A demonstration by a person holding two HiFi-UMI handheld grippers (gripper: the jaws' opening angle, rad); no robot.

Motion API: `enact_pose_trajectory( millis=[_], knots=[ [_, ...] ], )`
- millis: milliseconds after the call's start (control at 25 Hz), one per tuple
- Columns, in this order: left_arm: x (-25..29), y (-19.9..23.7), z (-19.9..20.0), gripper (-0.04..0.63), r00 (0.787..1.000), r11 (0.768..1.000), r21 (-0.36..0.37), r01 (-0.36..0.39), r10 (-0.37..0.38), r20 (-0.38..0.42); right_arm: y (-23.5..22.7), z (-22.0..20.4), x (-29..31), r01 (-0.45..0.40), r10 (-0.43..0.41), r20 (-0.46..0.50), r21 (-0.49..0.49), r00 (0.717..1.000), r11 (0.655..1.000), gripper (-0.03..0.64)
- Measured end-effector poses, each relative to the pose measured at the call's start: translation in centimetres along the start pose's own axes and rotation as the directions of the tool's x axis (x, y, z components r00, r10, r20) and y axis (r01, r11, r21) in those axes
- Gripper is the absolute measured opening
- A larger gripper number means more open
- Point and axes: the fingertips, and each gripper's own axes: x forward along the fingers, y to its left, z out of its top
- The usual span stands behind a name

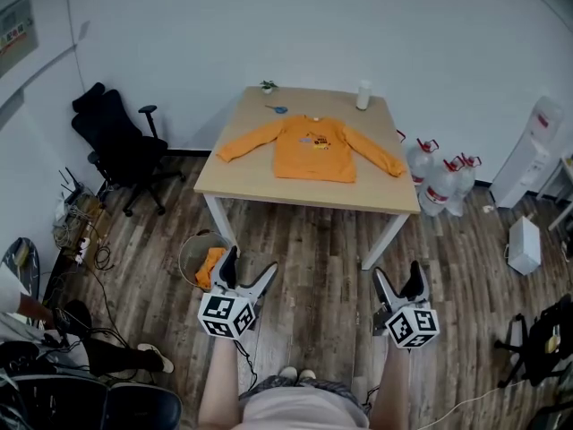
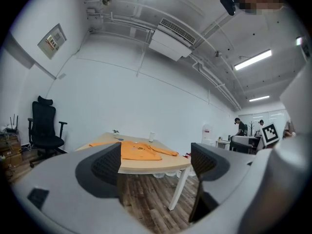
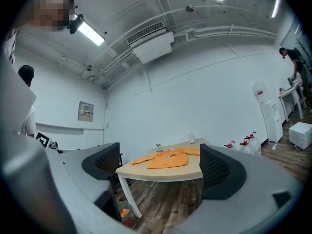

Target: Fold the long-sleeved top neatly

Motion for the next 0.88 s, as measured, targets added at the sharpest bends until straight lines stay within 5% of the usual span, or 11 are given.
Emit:
enact_pose_trajectory(
  millis=[880],
  knots=[
    [4.2,3.4,-1.2,0.442,1.0,1.0,-0.014,0.018,-0.018,-0.013,0.5,-2.8,3.4,0.015,-0.018,-0.055,-0.057,0.998,0.998,0.509]
  ],
)
